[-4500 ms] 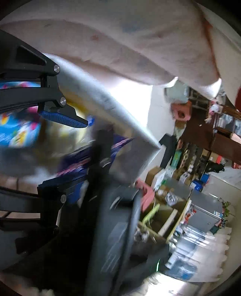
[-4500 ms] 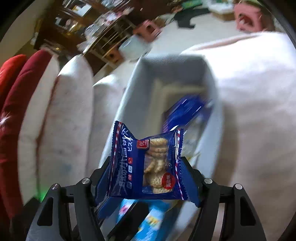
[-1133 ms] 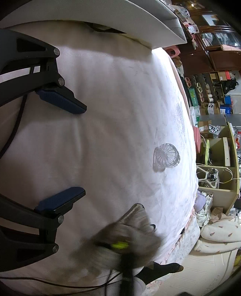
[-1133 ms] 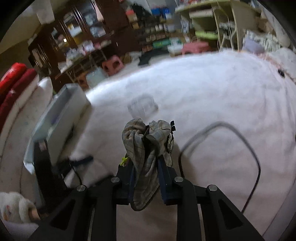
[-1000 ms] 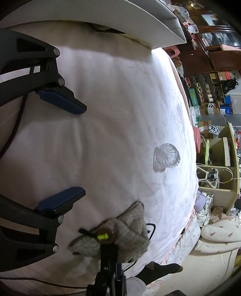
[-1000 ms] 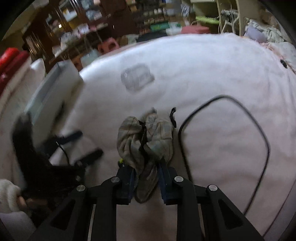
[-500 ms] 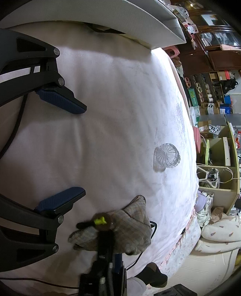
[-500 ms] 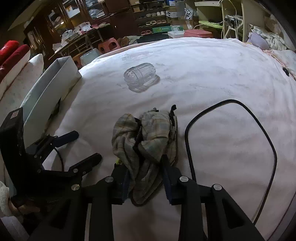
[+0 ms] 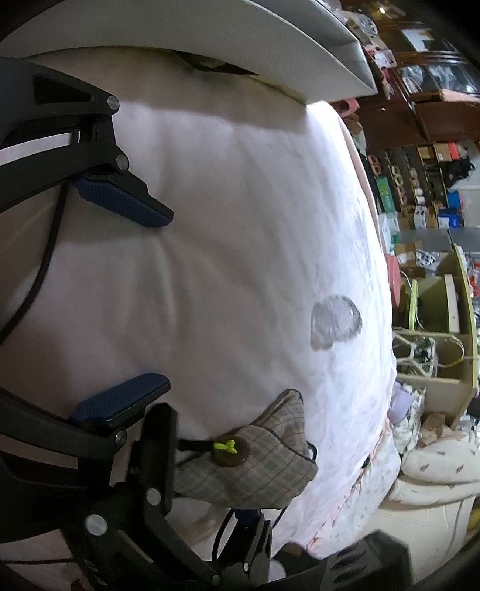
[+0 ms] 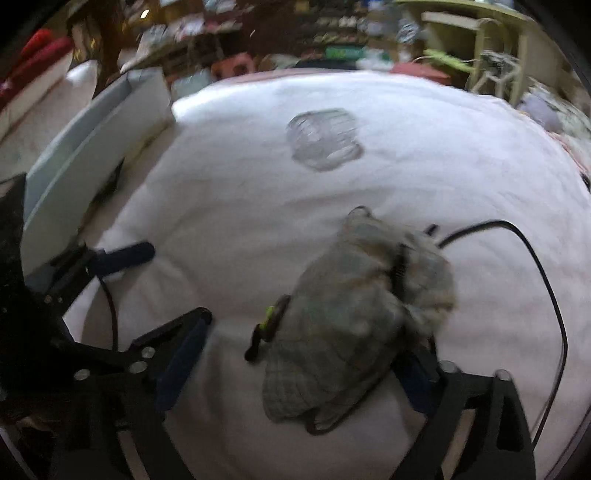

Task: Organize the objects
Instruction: 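Lift the plaid cloth with the right gripper while the left gripper approaches the clear jar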

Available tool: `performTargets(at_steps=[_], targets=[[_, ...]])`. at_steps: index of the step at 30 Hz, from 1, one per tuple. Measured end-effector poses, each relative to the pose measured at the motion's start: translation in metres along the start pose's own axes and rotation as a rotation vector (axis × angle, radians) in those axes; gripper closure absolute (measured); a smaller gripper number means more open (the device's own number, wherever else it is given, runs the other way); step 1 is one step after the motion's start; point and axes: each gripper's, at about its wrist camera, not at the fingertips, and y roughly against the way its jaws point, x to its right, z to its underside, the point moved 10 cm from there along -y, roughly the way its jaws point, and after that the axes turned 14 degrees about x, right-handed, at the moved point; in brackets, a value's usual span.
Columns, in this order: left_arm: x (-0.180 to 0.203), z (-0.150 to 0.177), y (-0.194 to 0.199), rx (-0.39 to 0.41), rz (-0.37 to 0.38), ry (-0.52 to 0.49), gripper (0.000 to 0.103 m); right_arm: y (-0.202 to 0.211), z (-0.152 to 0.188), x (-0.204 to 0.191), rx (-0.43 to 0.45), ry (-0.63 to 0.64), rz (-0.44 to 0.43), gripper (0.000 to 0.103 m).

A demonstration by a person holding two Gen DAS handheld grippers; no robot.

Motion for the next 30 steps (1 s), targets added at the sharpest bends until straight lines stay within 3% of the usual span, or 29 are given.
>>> performTargets(at_steps=[4, 26, 30], targets=[[0.001, -0.001, 0.002, 0.003, -0.016, -0.023, 0.021, 0.009, 0.001, 0.003, 0.161, -0.067, -0.006, 0.000], [0.004, -0.019, -0.013, -0.019, -0.018, -0.033, 0.018, 0.005, -0.011, 0.009, 0.139, -0.103, -0.034, 0.000], [0.009, -0.034, -0.023, -0.019, -0.024, -0.114, 0.020, -0.001, -0.020, 0.020, 0.126, -0.089, -0.047, 0.001]])
